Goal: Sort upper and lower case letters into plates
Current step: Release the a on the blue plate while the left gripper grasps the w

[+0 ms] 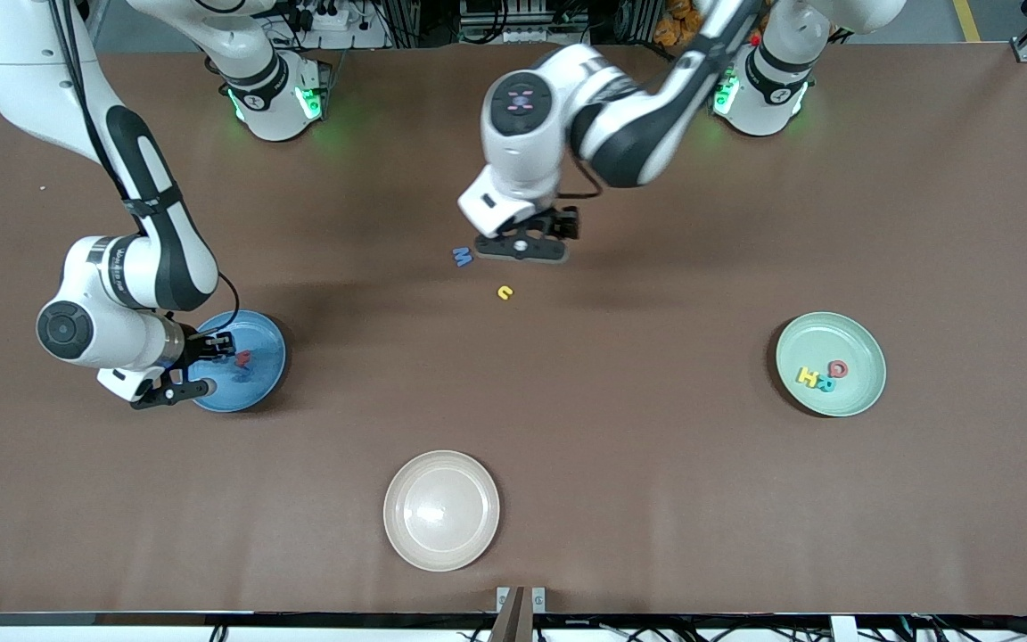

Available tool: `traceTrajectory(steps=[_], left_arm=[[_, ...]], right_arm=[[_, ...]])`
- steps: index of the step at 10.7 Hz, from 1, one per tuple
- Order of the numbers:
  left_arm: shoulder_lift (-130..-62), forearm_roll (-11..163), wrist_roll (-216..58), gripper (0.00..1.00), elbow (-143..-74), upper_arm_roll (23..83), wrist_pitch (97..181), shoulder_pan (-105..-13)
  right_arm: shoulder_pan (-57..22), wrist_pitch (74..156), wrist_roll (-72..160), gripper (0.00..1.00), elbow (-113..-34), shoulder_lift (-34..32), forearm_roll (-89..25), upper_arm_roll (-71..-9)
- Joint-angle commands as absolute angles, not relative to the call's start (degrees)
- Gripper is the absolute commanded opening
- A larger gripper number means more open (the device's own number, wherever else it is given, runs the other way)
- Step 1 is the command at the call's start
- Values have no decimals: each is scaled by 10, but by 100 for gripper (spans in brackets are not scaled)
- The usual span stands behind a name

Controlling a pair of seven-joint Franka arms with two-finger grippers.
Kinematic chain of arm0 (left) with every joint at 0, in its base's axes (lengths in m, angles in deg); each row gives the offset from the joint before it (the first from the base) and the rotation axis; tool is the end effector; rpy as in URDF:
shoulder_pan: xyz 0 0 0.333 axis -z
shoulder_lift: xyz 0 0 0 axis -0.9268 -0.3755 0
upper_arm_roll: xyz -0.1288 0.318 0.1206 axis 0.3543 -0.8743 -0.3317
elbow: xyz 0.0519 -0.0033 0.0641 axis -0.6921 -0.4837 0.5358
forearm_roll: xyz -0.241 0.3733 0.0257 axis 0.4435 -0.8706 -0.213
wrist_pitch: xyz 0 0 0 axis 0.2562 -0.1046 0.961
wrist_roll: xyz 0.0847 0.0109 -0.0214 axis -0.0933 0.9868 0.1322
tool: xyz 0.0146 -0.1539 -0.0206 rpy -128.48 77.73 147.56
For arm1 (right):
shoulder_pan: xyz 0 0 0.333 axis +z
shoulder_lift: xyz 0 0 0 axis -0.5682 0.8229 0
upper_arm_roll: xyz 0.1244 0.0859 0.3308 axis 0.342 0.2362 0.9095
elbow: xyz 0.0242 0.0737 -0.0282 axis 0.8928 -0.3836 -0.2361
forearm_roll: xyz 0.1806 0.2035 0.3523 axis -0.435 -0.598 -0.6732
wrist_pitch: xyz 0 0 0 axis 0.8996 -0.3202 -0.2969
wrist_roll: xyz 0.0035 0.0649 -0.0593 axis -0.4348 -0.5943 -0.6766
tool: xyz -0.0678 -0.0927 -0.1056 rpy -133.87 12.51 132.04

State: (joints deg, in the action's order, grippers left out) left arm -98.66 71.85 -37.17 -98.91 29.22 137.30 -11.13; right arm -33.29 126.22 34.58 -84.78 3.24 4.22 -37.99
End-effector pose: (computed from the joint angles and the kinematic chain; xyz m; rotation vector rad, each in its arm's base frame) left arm 0.4537 -0.5947 0.3208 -3.1219 0.0428 0.0824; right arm 0.6507 -0.0220 0.1756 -3.0962 -0.3298 0.3156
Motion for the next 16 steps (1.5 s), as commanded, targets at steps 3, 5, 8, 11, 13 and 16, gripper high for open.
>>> traceTrajectory(steps=[3, 5, 8, 11, 13, 16], left_arm=[[-1071, 798, -250, 100, -957, 232, 1465, -30], [-1107, 859, -240, 100, -948, 225, 1505, -16], [-1139, 879, -213, 100, -947, 213, 1540, 3], [-1171, 879, -202, 94, -939, 211, 1555, 21], [-1199, 879, -201, 88, -912, 211, 1555, 26], [-1224, 879, -192, 82, -890, 206, 1555, 36]], right_arm=[[-320, 1212, 345, 100, -810, 28, 41, -383], [-330, 1192, 344, 100, -796, 28, 9, -385], [-339, 1162, 339, 100, -755, 29, 3, -389], [-330, 1155, 344, 100, -732, 28, 2, -422], [-323, 1149, 343, 100, -732, 28, 2, -422], [-290, 1131, 432, 100, -726, 28, -1, -415]])
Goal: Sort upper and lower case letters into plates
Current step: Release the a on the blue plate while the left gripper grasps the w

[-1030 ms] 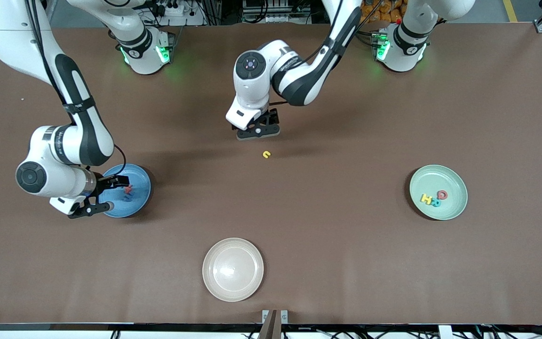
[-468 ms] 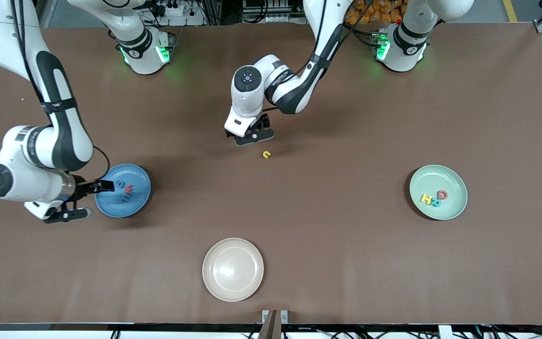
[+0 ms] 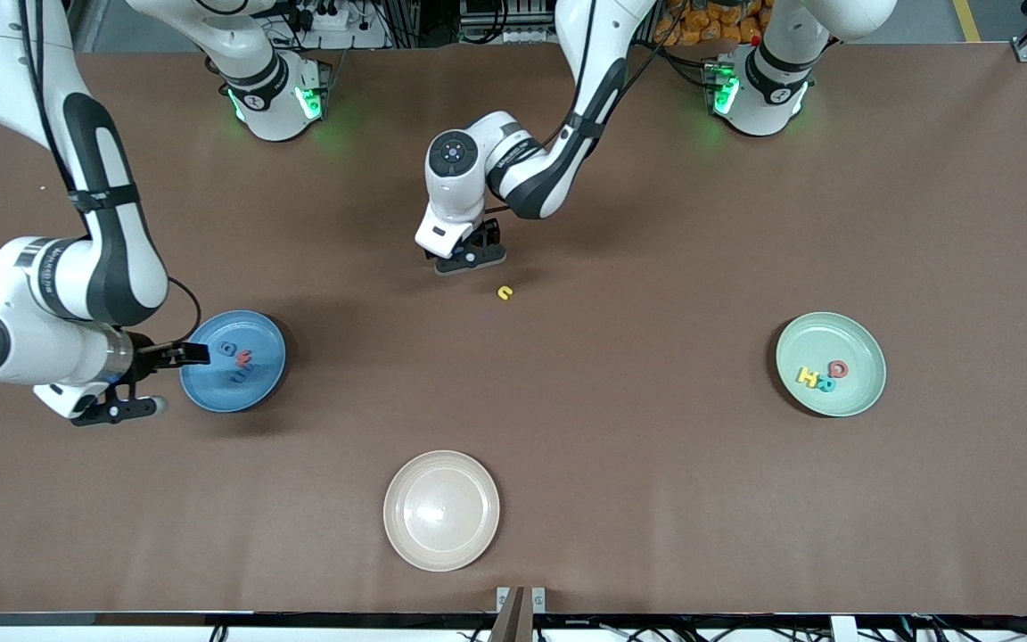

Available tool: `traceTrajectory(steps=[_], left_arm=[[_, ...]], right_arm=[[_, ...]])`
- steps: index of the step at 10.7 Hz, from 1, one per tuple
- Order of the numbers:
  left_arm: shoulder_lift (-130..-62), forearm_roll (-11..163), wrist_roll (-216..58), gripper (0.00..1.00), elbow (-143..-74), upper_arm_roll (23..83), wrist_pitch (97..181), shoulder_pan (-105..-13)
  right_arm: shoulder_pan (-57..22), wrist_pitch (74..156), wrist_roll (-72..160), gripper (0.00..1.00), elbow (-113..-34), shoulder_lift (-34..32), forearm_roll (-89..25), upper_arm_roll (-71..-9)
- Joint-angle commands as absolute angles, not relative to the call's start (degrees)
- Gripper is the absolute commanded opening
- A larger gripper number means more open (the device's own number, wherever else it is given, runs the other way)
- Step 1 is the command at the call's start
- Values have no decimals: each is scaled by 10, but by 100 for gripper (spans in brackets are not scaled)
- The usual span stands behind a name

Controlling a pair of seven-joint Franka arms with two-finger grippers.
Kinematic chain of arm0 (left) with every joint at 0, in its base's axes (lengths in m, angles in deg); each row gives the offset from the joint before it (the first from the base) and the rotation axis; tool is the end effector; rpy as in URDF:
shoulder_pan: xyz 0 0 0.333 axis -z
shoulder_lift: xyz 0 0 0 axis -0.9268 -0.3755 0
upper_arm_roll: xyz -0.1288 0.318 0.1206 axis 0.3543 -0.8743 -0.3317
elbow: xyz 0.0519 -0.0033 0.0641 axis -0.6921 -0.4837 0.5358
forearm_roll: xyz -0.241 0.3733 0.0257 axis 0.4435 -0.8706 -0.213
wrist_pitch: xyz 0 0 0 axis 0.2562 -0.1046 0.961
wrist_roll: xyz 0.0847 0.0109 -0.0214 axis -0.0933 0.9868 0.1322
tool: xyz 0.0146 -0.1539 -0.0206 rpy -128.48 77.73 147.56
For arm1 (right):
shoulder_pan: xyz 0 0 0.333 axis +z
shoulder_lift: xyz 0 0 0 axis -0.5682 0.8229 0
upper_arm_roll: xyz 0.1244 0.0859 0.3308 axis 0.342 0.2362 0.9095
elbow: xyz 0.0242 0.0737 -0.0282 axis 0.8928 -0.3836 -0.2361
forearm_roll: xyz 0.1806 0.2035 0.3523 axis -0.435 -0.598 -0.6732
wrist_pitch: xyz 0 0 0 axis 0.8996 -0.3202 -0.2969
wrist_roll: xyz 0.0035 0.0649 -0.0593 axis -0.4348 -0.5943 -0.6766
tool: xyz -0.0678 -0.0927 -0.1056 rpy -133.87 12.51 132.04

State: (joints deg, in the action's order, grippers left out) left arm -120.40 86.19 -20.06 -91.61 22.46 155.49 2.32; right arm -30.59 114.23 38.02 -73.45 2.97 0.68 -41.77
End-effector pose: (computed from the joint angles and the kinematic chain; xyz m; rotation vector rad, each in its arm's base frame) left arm 0.3873 -0.7029 0.1243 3.0357 0.4226 -0.0836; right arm 0.6956 -0.0246 0.2546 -3.0889 -0.1676 0.3142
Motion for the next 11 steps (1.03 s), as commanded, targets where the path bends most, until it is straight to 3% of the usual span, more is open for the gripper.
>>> traceTrajectory(steps=[1, 3, 5, 6, 7, 8, 11], left_arm=[[-1226, 879, -192, 81, -890, 204, 1555, 42], [-1228, 878, -192, 75, -892, 204, 1553, 46], [-1228, 876, -195, 56, -892, 204, 1551, 46], [-1228, 876, -195, 41, -892, 204, 1551, 46], [-1227, 876, -197, 11, -893, 204, 1551, 46], [-1224, 874, -199, 0, -893, 203, 1550, 46], [-1182, 871, -242, 0, -894, 166, 1513, 36]], right_arm=[[-279, 1135, 470, 100, -726, 29, -1, -409], [-274, 1137, 486, 100, -726, 29, -1, -405], [-273, 1140, 487, 100, -726, 33, -2, -405], [-267, 1141, 499, 100, -726, 36, -7, -397], [-258, 1148, 530, 100, -726, 41, -7, -389], [-244, 1155, 558, 100, -726, 45, -7, -382], [-237, 1156, 601, 100, -725, 45, -15, -376]])
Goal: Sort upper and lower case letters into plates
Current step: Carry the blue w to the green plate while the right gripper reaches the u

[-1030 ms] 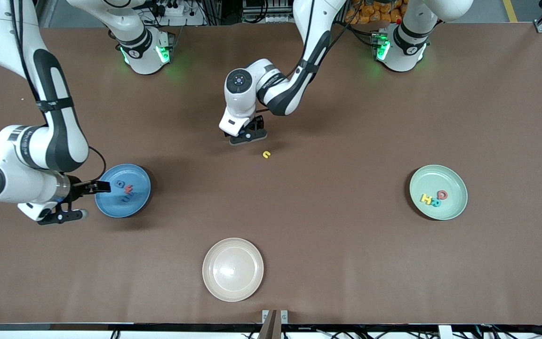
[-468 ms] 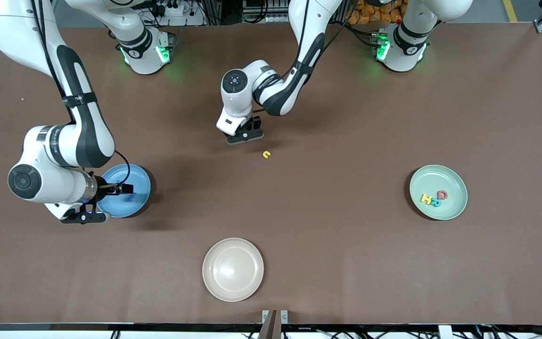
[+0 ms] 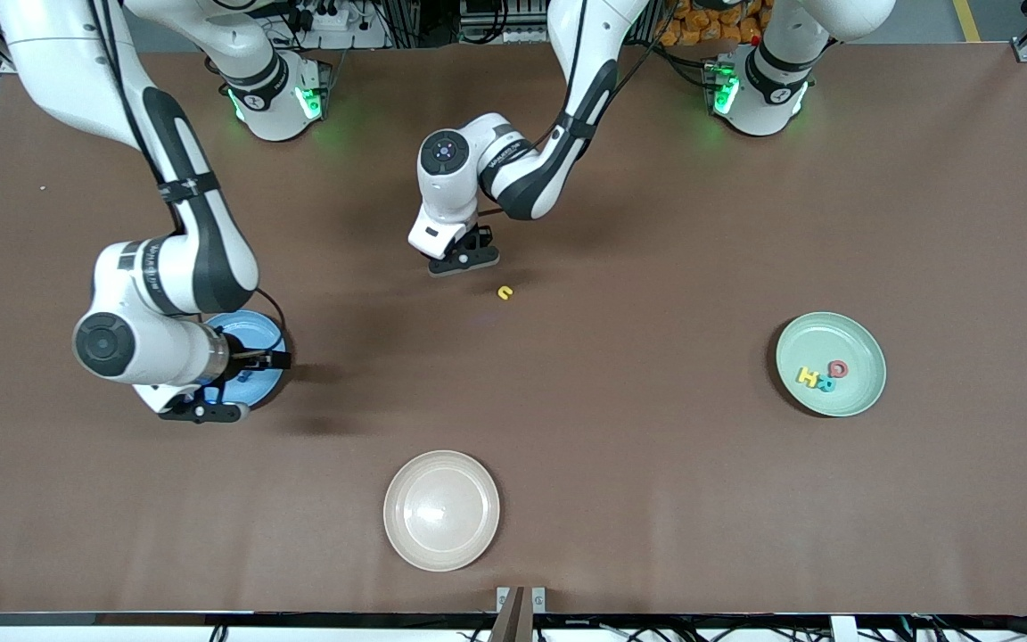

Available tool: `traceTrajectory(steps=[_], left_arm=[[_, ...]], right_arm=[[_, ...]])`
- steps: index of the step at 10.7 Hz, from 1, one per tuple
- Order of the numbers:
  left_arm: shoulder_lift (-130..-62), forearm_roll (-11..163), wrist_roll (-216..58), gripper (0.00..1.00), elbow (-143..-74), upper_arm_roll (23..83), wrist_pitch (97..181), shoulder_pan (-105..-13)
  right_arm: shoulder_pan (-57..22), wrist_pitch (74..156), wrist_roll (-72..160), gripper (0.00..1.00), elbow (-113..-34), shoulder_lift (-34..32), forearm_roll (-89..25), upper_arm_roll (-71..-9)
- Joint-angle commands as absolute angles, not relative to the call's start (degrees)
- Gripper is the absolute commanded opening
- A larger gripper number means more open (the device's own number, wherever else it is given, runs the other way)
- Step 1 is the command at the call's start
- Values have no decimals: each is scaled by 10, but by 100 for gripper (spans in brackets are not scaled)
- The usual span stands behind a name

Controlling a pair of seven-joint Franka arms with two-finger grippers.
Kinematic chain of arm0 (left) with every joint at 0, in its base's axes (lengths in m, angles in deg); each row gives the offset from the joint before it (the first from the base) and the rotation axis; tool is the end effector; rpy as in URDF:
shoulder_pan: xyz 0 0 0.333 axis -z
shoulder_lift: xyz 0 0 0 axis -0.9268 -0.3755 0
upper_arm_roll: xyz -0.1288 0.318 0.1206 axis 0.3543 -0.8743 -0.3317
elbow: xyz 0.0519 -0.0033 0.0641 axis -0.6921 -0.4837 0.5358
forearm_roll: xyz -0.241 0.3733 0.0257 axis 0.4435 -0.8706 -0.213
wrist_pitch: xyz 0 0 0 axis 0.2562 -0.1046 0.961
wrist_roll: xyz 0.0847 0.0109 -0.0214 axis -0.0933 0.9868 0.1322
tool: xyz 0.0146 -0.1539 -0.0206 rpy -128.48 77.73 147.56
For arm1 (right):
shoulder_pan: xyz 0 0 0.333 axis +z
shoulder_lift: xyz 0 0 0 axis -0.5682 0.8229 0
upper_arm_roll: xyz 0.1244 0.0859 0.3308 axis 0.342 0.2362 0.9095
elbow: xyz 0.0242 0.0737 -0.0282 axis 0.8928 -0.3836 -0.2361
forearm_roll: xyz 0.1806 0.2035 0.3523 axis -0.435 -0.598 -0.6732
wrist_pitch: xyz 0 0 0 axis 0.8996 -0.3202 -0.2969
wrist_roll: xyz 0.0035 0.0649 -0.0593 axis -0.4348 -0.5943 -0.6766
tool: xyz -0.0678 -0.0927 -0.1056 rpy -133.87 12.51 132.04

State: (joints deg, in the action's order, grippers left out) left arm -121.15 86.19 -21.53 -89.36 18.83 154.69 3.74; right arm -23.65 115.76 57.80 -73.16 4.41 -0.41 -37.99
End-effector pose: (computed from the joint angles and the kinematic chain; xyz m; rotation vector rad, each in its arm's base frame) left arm 0.4093 -0.7041 0.1382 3.0384 0.3920 -0.0034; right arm 0.6923 0.1046 0.2394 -3.1005 0.1009 0.3215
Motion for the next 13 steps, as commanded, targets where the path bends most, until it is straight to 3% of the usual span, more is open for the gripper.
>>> traceTrajectory(steps=[1, 5, 7, 10, 13], left_arm=[[-1154, 866, -264, 0, -896, 162, 1497, 14], [-1032, 794, -431, 0, -908, 186, 1383, -127], [-978, 785, -551, 0, -928, 216, 1321, -232], [-887, 685, -688, 0, -1043, 311, 1299, -410], [-861, 619, -729, 0, -1120, 379, 1301, -552]], right_arm=[[-233, 1161, 631, 100, -725, 46, -15, -371], [-221, 1181, 791, 100, -718, 55, -15, -298], [-158, 1217, 905, 100, -718, 66, -15, -291], [-60, 1251, 1076, 100, -718, 84, -11, -291], [21, 1272, 1191, 100, -707, 114, -5, -292]])
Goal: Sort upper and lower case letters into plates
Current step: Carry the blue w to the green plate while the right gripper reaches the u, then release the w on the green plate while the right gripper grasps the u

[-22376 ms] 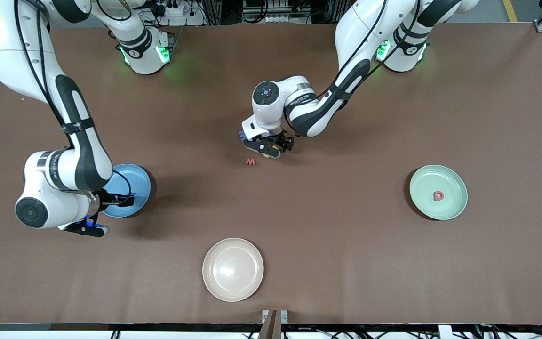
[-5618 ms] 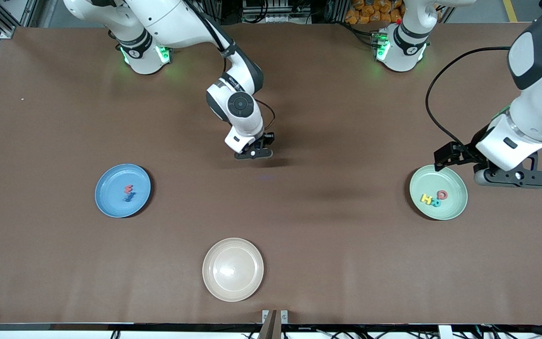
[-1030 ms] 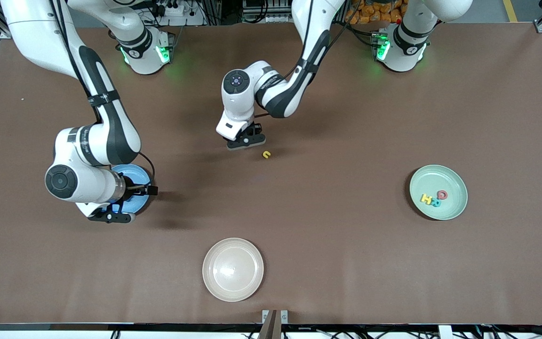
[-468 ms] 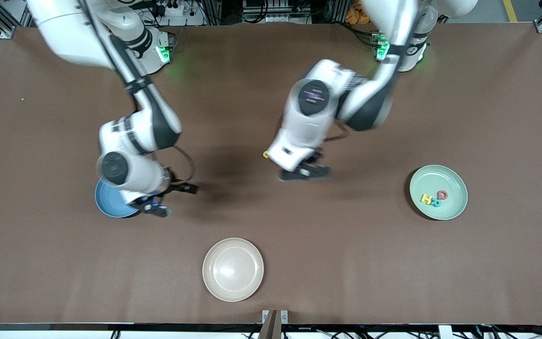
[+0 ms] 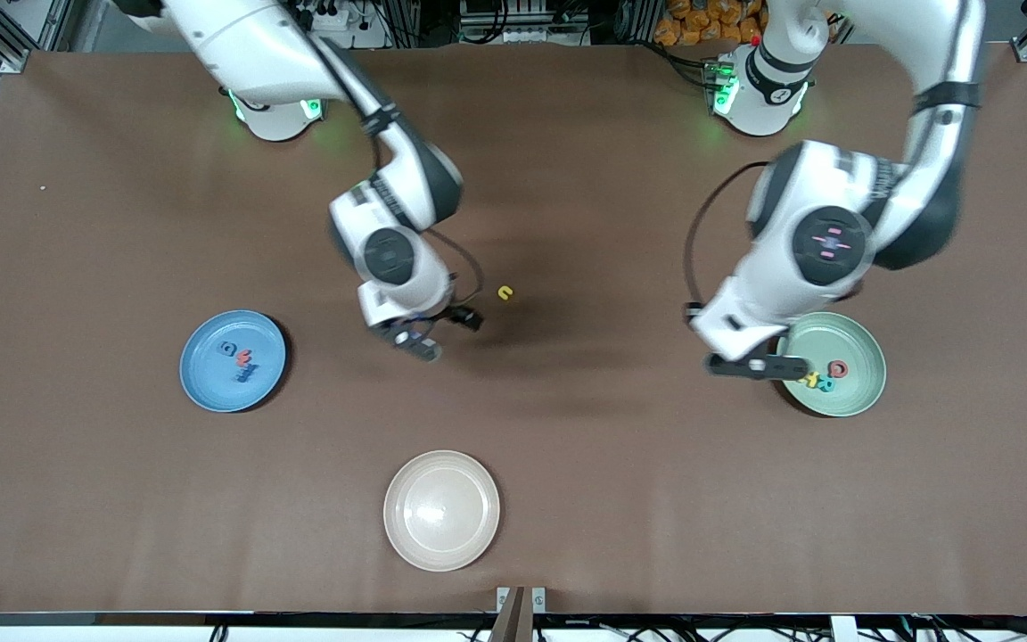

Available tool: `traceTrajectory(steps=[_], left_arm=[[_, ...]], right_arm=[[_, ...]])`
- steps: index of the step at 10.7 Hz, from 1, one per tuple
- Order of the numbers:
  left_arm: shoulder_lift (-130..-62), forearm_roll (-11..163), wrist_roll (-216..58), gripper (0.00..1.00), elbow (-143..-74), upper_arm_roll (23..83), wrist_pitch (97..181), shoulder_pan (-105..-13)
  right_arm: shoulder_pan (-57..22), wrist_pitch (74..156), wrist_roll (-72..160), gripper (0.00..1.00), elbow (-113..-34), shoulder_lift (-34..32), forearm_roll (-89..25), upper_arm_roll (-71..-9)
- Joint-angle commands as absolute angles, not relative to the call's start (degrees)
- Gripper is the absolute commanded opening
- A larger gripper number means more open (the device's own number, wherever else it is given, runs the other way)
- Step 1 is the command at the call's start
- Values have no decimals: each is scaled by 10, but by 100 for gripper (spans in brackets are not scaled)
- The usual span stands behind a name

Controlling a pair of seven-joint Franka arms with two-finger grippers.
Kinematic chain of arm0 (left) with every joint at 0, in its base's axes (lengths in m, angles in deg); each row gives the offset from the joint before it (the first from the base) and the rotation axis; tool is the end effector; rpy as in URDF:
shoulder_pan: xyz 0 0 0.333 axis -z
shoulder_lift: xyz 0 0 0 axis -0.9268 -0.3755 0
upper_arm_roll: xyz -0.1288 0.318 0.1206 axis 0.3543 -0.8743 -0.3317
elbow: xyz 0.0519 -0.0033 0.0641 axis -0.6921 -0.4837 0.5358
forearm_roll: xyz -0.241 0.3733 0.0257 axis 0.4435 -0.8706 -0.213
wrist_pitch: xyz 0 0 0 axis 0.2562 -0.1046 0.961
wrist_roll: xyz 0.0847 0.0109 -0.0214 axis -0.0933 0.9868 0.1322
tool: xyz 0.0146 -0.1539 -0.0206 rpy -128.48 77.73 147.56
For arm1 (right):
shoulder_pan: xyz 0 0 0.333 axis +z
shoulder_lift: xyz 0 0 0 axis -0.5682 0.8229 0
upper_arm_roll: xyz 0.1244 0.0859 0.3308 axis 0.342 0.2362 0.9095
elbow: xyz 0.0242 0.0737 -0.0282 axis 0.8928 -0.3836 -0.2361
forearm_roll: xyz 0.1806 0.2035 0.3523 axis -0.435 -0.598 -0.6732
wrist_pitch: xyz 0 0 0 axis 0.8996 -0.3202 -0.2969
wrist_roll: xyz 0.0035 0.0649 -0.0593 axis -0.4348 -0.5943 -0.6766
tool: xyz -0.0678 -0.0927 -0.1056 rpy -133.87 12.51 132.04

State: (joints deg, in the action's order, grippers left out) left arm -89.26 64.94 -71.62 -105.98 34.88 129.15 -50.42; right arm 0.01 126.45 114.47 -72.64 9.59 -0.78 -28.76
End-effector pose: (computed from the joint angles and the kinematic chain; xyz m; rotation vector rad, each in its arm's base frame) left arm 0.6555 -0.2052 0.3656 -3.0571 0.1272 0.2099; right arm 0.5492 0.4725 0.1930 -3.0222 0.7938 0.2608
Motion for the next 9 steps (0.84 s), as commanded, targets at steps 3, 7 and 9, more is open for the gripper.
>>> traceTrajectory(steps=[3, 7, 9], left_arm=[[-852, 611, -773, 0, -1191, 399, 1354, -641], [-861, 566, -773, 0, -1265, 397, 1447, -669], [-877, 555, -774, 10, -1269, 394, 1470, -689]], right_arm=[[63, 1364, 1250, 100, -712, 140, 1, -292], [62, 1409, 1250, 100, -745, 145, 28, -292], [62, 1411, 1251, 100, -745, 153, 28, -292]])
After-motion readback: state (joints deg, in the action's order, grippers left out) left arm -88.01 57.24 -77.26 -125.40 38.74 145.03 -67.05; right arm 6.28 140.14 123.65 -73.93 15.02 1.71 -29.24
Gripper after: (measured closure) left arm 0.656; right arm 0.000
